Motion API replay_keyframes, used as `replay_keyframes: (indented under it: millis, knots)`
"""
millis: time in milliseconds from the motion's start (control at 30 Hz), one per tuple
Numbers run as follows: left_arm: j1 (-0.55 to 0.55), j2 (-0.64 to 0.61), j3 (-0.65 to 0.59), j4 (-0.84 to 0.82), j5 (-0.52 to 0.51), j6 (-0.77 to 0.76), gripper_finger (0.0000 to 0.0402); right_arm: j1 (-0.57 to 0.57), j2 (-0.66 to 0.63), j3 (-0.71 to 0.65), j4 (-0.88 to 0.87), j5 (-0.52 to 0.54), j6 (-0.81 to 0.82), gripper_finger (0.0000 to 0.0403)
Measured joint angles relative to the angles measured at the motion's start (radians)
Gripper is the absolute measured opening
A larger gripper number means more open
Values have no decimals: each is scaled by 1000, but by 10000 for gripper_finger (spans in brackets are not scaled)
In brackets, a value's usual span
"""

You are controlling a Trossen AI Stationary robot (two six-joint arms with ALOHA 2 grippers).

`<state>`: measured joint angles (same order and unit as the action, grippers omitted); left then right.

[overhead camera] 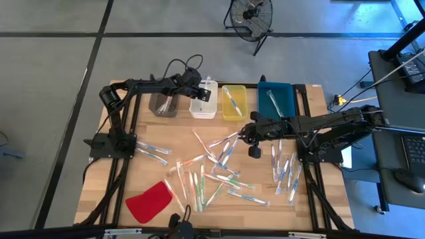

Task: Pick & Place Toothbrushes
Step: Put the violet toothbrush into the white bin

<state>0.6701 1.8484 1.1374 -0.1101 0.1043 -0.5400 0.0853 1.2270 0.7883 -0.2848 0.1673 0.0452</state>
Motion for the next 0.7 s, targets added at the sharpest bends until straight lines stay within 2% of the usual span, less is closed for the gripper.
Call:
replay_keyframes:
  millis: [433, 700]
  knots:
    - [0, 0, 0, 11, -22, -22, 122, 11, 0, 0, -57, -2, 38, 49]
    - [-1, -44, -1, 55, 13, 42, 130, 53, 0, 0, -164, -3, 127, 34]
